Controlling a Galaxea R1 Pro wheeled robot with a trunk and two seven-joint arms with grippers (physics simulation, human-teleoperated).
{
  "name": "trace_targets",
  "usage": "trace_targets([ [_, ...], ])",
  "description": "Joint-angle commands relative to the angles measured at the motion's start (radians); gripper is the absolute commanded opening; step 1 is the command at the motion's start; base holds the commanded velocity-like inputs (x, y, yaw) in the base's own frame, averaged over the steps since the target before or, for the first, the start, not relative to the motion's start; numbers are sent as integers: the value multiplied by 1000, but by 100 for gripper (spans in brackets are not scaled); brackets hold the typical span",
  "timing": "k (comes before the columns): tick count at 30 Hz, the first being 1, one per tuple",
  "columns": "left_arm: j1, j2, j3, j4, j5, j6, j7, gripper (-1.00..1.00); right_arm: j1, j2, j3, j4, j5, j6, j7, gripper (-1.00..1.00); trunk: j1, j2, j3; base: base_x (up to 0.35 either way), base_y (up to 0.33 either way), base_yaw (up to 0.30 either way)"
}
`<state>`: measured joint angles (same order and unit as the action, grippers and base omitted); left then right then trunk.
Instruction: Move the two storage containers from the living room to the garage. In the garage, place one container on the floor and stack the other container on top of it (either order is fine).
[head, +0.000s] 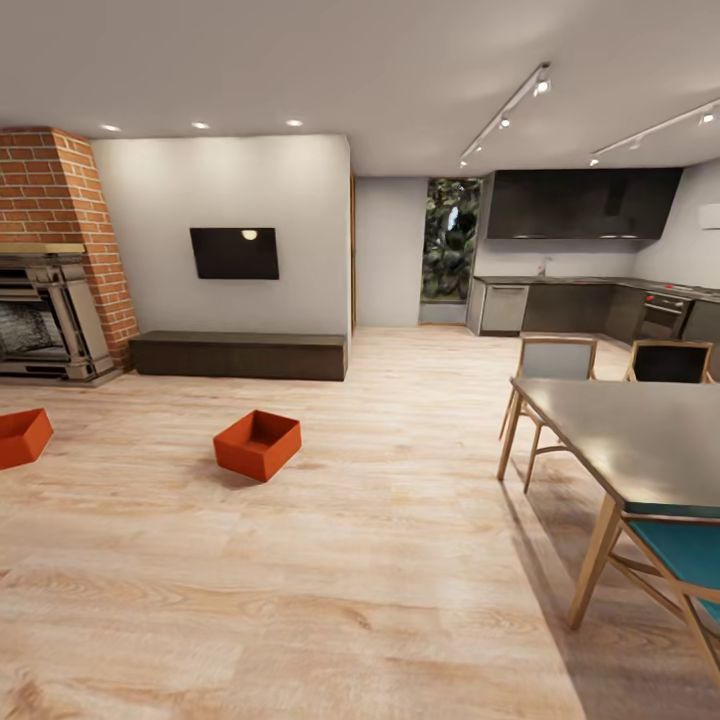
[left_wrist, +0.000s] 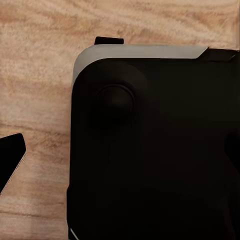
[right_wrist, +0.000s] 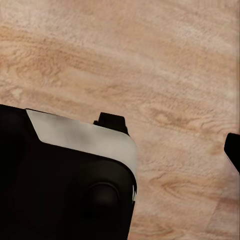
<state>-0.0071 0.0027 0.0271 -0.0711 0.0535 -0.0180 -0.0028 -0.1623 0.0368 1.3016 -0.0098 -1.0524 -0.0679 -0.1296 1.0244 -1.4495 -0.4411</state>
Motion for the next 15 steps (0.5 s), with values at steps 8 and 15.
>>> trace_targets([
  [8,-1,-1,1,0,6,-2,0,100,0,4,8,-1,-13,-1,-4,100,1,0,-1,323,0,0],
  [15,-1,-1,1,0,5,-2,0,100,0,3,4,-1,-17,-1,-4,100,1,0,-1,323,0,0],
])
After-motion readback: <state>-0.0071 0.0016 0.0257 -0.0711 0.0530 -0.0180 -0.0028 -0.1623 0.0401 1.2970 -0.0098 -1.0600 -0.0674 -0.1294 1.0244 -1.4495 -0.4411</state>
